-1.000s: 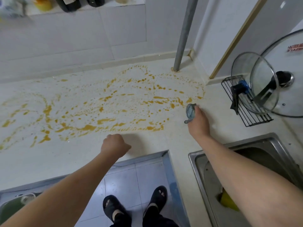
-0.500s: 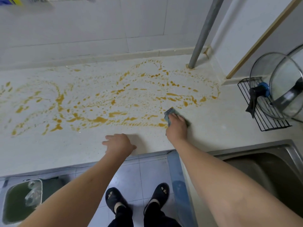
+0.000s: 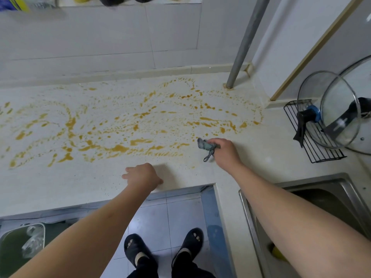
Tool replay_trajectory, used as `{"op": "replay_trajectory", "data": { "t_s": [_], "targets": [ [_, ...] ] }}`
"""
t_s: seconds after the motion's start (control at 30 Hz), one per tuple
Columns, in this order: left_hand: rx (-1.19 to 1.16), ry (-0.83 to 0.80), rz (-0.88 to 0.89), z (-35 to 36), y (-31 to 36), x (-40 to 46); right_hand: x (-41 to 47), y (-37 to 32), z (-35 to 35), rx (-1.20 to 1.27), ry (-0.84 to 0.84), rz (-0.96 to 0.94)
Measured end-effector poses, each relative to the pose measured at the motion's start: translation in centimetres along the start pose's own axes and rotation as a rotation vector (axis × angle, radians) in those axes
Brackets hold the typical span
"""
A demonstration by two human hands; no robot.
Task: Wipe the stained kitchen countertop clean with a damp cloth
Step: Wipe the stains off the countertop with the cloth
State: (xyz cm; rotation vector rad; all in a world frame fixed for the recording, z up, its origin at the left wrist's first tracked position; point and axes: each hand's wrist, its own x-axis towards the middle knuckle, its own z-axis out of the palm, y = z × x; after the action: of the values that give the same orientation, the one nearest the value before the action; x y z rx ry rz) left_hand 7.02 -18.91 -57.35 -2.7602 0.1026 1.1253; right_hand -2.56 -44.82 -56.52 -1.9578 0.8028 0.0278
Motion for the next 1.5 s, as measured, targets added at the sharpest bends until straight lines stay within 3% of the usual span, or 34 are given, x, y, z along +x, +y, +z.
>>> {"op": "replay_trajectory", "data": {
  "t_s": [0.13,0.3,0.6,0.87,1.03,1.2,1.33,1.5],
  "targets": [
    [0.01,0.005,0.023,0.1,-0.2,0.1,2.2,-0.3,0.9,-0.167,0.176,0.01],
    [0.085,0.04,0.069,0.7,-0.7,0.3,3.8,-1.6,5.6,-0.419,0.179,0.108],
    [0.061,0.033,0.078,0.8,-0.7,0.4,2.7,-3.6,12.1,-0.379,-0.097,-0.171],
    [0.041,0.036,0.07,0.5,-0.8,-0.2,-1.6,0.1,7.3,-0.489,-0.353,-0.438],
    [0.033,0.037,0.075,0.9,-0.9,0.3,-5.5,1.3,5.4,-0.508,-0.373,-0.349],
    [0.035,0.035,0.077,1.0,-0.9,0.5,-7.0,-0.2,4.9,-0.336,-0.538,0.015],
    [0.06,0.088,0.126,0.8,-1.5,-0.1,-3.6,-2.2,3.2,0.012,-0.277,0.222],
    [0.024,0.246,0.191,0.2,-4.7,-1.1,-0.4,-1.3,1.8,-0.279,0.079,0.164]
  ]
}}
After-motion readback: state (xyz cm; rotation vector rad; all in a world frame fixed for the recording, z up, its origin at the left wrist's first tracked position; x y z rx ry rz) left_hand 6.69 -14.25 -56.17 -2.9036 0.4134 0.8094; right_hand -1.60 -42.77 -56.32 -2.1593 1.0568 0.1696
